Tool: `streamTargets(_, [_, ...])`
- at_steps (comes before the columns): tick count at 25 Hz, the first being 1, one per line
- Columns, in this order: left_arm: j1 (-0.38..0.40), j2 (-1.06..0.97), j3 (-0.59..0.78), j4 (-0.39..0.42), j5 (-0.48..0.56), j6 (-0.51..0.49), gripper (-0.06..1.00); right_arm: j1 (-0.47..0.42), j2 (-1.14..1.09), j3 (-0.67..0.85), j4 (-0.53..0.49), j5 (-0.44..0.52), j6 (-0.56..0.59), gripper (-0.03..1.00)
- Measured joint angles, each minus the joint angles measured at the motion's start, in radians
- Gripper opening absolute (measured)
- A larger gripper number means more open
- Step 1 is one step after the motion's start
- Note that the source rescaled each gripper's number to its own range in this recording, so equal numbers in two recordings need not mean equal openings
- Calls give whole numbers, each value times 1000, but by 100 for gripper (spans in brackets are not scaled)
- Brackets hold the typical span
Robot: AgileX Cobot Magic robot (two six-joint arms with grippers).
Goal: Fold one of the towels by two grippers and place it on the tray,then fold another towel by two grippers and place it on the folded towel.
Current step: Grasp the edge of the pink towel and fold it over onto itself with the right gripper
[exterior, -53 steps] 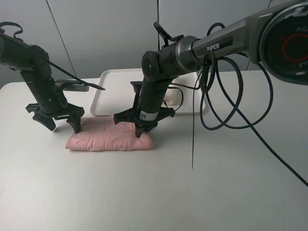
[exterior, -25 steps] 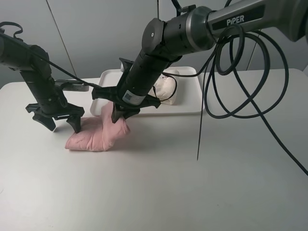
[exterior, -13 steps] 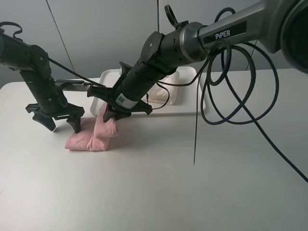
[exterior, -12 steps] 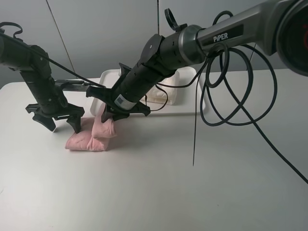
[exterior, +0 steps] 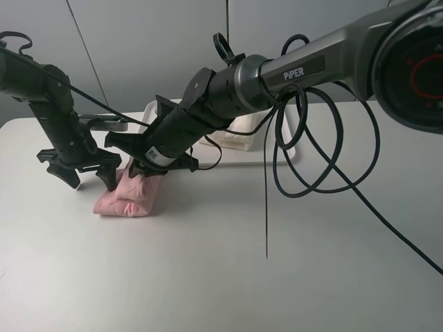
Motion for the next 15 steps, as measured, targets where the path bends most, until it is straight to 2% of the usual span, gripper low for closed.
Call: streamTargets(15, [0,-21,6,-8,13,22,99,5,36,0,72,-35,-7,9])
